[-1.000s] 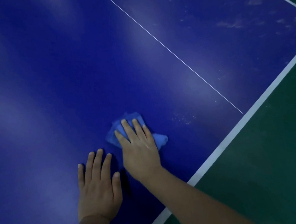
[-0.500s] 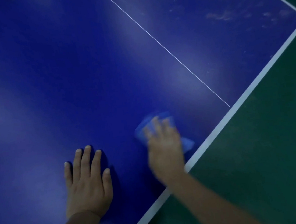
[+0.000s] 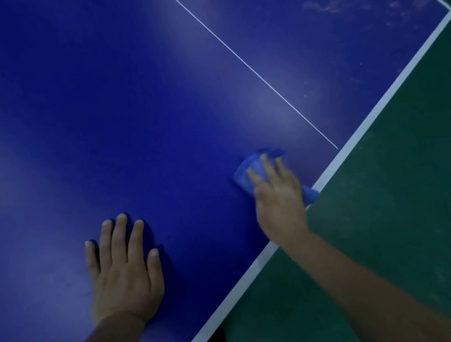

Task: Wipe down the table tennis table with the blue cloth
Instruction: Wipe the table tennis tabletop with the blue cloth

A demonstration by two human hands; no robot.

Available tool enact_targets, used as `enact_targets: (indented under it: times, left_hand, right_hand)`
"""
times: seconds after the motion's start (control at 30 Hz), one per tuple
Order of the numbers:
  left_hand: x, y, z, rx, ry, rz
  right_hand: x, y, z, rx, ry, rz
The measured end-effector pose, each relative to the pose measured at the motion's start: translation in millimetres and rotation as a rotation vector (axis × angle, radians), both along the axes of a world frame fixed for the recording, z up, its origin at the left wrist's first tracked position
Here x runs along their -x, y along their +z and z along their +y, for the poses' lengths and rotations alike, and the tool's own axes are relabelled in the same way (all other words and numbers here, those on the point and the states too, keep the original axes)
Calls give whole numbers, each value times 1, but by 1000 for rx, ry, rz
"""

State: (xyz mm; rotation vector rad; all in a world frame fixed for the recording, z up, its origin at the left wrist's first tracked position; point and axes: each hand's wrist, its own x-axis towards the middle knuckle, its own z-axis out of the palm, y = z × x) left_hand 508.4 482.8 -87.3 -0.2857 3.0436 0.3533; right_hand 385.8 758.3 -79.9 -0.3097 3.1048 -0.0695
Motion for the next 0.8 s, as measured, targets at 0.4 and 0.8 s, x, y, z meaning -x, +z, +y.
enact_targets:
  times: [0.4,0.8]
  left_hand:
    - [-2,-11,-3,29,-25,48]
    - [-1,-4,-2,9,-27,20]
  right_hand:
    - [47,-9,-87,179,214,183]
    - [187,2,38,-60,-389,132]
